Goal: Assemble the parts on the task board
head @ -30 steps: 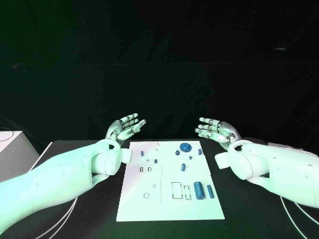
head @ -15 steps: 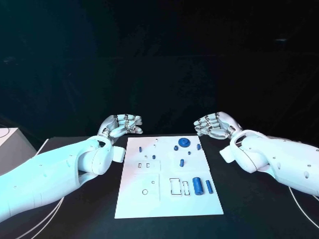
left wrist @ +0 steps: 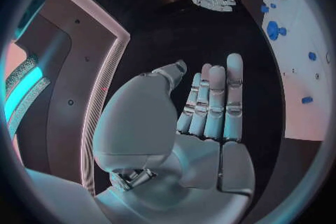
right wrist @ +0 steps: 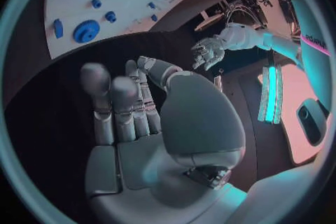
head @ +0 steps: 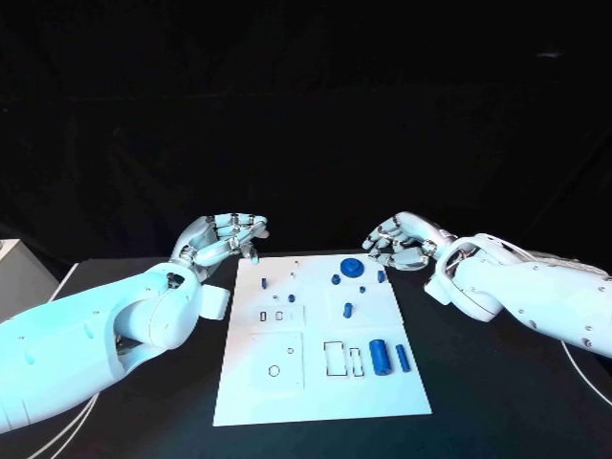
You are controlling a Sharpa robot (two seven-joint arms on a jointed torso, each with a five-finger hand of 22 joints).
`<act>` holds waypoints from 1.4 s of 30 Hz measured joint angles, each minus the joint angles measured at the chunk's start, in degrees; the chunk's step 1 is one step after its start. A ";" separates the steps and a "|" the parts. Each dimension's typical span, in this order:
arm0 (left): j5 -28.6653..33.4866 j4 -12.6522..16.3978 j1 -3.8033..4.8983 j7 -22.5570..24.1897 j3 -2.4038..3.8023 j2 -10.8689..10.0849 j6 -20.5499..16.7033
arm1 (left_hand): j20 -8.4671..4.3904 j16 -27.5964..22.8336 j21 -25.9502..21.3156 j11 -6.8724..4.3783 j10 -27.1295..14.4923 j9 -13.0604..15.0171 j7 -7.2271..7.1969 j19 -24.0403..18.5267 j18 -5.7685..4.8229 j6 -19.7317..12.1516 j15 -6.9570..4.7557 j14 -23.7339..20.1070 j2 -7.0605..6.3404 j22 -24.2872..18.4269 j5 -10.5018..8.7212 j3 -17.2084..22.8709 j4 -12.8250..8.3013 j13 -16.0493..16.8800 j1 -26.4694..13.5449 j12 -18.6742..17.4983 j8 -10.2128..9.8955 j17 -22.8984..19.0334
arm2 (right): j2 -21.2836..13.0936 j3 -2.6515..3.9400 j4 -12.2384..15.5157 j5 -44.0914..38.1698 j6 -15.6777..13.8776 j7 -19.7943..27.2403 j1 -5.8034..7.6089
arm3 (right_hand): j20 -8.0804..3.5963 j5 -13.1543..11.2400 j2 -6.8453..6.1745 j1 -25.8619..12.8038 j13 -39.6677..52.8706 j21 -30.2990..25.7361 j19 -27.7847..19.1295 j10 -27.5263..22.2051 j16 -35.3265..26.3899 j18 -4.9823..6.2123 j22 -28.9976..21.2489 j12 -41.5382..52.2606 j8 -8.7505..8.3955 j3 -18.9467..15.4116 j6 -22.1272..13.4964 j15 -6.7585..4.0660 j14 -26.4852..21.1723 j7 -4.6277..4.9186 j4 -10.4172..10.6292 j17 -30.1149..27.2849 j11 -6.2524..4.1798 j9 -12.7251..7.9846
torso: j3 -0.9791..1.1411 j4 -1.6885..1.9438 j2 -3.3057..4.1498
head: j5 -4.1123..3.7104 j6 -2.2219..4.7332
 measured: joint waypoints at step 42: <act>-3.36 6.10 -0.04 -3.00 2.09 -3.46 3.87 | 0.17 -1.96 9.84 0.10 -4.39 1.08 -0.20 1.69 -2.18 -1.63 -0.03 -0.97 -0.91 9.82 -0.01 2.66 -2.34 1.16 -1.96 1.43 0.33 -3.07 | 3.22 -0.06 0.82 -12.51 -3.90 -10.96 1.96 | 1.04 7.64 -4.10 -4.05 -1.11 -7.10 -5.99 -9.07 -8.49 0.48 -5.81 0.02 -2.66 0.51 -4.60 0.73 -5.68 -1.16 2.62 -9.52 0.56 4.70 | 0.05 2.29 5.87 | -1.49 1.51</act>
